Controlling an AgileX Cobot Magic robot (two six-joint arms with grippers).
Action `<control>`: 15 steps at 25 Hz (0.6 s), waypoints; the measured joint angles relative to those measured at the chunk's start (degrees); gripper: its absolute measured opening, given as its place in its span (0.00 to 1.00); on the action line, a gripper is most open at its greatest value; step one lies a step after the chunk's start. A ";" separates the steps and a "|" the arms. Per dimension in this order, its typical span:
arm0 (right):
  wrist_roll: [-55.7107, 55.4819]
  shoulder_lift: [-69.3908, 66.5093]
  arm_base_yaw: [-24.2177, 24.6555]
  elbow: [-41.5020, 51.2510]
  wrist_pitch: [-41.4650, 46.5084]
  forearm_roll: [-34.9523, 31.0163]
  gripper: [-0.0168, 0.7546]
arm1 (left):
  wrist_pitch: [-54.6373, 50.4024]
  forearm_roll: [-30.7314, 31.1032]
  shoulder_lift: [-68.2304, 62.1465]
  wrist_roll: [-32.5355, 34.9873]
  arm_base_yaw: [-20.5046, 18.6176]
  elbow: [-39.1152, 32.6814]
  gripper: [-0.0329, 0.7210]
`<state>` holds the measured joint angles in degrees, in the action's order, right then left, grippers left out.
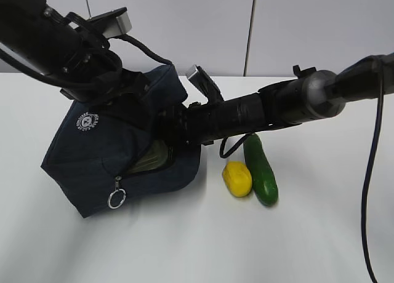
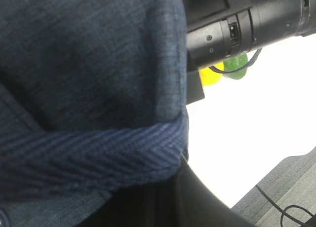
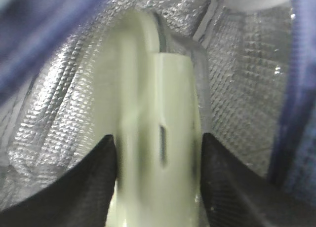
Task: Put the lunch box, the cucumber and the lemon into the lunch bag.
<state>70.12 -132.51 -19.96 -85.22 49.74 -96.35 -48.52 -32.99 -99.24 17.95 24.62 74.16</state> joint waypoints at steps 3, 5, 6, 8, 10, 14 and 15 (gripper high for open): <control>-0.13 0.00 0.00 0.00 -0.03 1.52 0.51 | 0.00 -0.24 0.00 0.00 0.00 0.00 0.03; -0.36 0.00 0.00 0.00 -0.03 1.98 0.53 | 0.00 -0.38 0.00 0.00 0.00 0.00 0.03; -0.47 0.00 0.00 0.00 -0.03 2.23 0.54 | 0.00 -0.43 0.00 0.00 0.00 0.00 0.03; -0.84 0.00 0.00 -0.25 0.67 2.83 0.56 | 0.00 -0.43 -0.10 0.00 0.00 0.00 0.03; -1.07 0.00 0.00 -0.28 1.29 3.68 0.57 | 0.00 -0.52 -0.18 0.00 0.00 0.00 0.03; -2.02 0.00 0.00 -0.37 2.97 5.40 0.59 | 0.00 -0.65 -0.24 0.00 0.00 0.00 0.03; -2.17 0.00 0.11 -0.37 3.57 5.92 0.59 | 0.00 -0.65 -0.24 0.00 0.00 0.00 0.03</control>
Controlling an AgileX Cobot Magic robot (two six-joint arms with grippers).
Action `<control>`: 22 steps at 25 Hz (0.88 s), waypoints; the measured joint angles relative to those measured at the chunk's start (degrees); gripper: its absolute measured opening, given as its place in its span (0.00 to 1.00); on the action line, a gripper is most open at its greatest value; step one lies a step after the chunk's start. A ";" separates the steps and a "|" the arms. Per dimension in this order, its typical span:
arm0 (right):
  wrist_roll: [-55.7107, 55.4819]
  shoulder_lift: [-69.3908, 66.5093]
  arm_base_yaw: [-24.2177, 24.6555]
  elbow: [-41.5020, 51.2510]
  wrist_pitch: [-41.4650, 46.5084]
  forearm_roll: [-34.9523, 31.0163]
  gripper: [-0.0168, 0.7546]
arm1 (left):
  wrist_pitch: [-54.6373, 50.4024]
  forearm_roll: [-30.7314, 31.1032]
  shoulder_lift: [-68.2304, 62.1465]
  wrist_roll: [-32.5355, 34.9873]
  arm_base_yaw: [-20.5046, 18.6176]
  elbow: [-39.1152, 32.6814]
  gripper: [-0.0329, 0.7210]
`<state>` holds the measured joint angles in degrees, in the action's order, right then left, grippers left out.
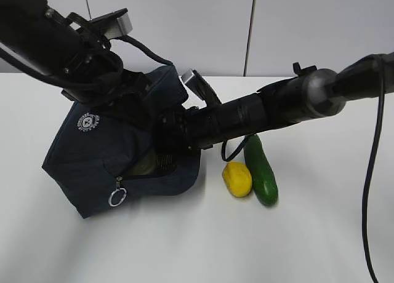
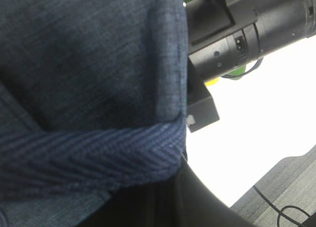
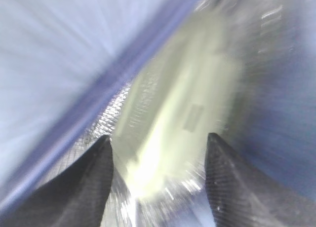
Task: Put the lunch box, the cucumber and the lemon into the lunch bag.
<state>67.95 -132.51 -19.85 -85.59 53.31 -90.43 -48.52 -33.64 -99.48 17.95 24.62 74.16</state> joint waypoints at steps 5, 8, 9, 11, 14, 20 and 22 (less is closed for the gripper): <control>-2.05 1.67 2.43 0.00 2.96 3.47 0.60 | 0.00 -0.17 0.00 0.00 0.00 0.00 0.03; -4.13 3.90 5.46 0.00 4.29 7.28 0.60 | 0.00 -0.30 0.00 0.00 0.00 0.00 0.03; -4.97 4.65 6.76 0.00 5.03 8.43 0.60 | 0.00 -0.39 0.00 0.00 0.00 0.00 0.03; -6.57 6.59 9.45 0.00 6.80 10.13 0.60 | 0.00 -0.39 0.00 0.00 0.00 0.00 0.03; -8.70 9.44 13.19 0.00 9.65 11.96 0.60 | 0.00 -0.39 0.00 0.00 0.00 0.00 0.03; -17.69 16.18 18.13 0.00 9.04 27.44 0.60 | -1.01 -0.39 0.00 0.25 0.00 0.00 0.03; -22.81 17.89 18.28 0.00 7.58 35.97 0.60 | -1.38 -0.39 0.00 0.48 0.00 0.00 0.03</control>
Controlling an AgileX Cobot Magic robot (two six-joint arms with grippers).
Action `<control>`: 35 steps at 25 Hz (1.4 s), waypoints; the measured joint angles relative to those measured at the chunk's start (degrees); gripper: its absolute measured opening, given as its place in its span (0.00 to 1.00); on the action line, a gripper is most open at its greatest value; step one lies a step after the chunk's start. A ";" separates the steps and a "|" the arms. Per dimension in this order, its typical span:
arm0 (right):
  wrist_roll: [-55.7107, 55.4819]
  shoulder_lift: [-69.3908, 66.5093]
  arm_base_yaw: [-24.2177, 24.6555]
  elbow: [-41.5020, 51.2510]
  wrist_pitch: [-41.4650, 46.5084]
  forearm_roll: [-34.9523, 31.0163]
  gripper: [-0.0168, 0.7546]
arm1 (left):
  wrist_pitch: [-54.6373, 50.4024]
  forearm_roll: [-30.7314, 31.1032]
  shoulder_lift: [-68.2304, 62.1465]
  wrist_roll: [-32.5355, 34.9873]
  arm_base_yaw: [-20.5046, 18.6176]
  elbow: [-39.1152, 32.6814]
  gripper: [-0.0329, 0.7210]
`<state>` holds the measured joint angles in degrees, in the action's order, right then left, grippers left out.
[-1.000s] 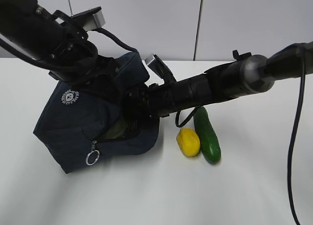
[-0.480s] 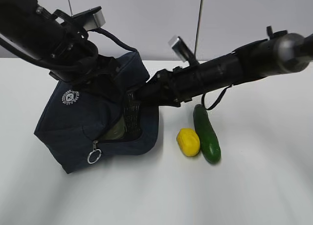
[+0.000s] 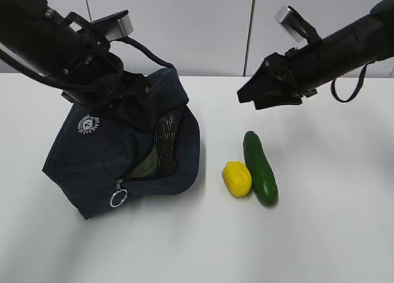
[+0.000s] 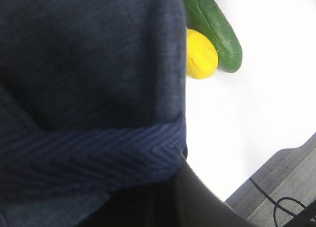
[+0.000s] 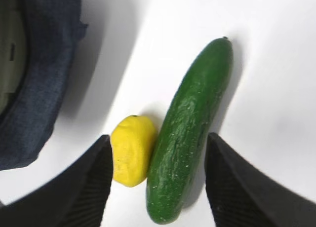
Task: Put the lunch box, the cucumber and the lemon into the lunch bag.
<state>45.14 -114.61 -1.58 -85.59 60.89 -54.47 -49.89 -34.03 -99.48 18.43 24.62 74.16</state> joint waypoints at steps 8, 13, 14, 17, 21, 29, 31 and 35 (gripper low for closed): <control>-16.66 0.97 -1.80 0.00 -4.53 18.72 0.60 | -0.64 1.01 0.00 0.22 0.00 0.00 0.03; -25.52 0.97 -7.21 0.00 -8.74 30.34 0.60 | -0.78 1.37 0.00 0.50 0.00 0.00 0.03; -27.16 0.97 -7.96 0.00 -9.35 31.96 0.60 | -0.86 1.37 0.00 0.49 0.00 0.00 0.03; -31.58 0.97 -9.79 0.00 -10.94 35.04 0.60 | -1.12 1.62 0.00 0.62 0.00 0.00 0.03; -36.02 -1.37 -10.89 -1.78 -11.08 38.29 0.60 | -1.71 1.75 0.00 0.62 0.00 0.00 0.03; -40.73 -8.78 -11.44 -8.37 -8.19 40.44 0.60 | -1.85 2.03 0.00 1.02 0.00 0.00 0.03; -41.10 -10.35 -11.44 -9.45 -7.32 40.55 0.60 | -1.89 2.03 0.00 1.02 0.00 0.00 0.03; -41.93 -12.26 -11.44 -9.69 -6.55 40.55 0.60 | -1.98 2.91 0.00 1.06 0.00 0.00 0.03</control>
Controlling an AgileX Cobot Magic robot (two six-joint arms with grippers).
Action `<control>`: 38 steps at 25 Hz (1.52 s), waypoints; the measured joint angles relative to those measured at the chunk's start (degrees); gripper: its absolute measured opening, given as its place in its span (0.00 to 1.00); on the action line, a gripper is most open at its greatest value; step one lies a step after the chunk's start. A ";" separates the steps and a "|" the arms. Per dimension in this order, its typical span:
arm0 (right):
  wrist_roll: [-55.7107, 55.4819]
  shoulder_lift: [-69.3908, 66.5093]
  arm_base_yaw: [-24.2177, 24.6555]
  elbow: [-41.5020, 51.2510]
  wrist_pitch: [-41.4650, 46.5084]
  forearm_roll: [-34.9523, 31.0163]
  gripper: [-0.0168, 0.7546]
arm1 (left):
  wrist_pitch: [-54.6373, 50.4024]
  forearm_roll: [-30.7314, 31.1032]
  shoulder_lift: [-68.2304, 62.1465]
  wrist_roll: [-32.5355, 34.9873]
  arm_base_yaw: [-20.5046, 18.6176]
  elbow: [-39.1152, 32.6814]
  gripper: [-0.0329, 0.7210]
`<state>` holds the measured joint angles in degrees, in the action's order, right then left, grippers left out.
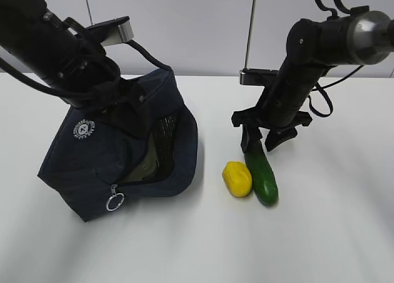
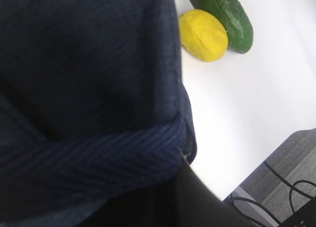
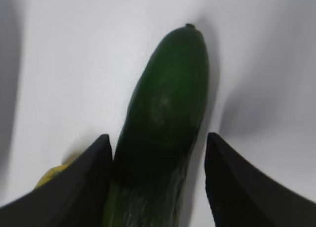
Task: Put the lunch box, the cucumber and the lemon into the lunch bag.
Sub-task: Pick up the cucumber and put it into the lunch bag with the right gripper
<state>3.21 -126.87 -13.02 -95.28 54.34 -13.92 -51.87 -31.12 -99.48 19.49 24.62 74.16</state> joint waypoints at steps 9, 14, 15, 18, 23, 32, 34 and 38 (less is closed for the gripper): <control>-0.26 -1.32 0.00 -0.15 0.44 0.08 0.43 | -0.12 0.48 0.00 0.00 0.00 0.14 0.03; 0.10 -1.40 0.00 -3.69 3.54 0.08 0.38 | -0.12 0.51 0.00 0.00 0.00 0.14 0.03; 0.24 -1.40 0.00 -4.98 4.81 0.08 0.38 | -0.12 0.51 0.00 0.00 0.00 0.14 0.03; 1.55 -1.45 0.00 -10.10 10.20 0.08 0.38 | -0.12 0.51 0.00 0.00 0.00 0.14 0.03; 4.76 -1.45 0.00 -14.52 15.00 -4.80 0.38 | -0.93 0.61 0.00 0.09 0.00 0.14 0.03; 13.56 -1.45 0.00 -14.64 15.10 -21.17 0.38 | -2.42 0.64 0.00 0.09 0.00 0.14 0.03; 14.79 -1.45 0.00 -14.25 15.10 -23.75 0.38 | -2.54 0.74 0.00 0.09 0.00 0.14 0.03; 18.50 -1.45 0.00 -10.70 15.10 -30.56 0.38 | -2.63 0.74 0.00 0.13 0.00 0.14 0.03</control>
<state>21.71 -128.33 -13.02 -105.99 69.45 -44.47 -54.51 -30.38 -99.48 19.62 24.62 74.29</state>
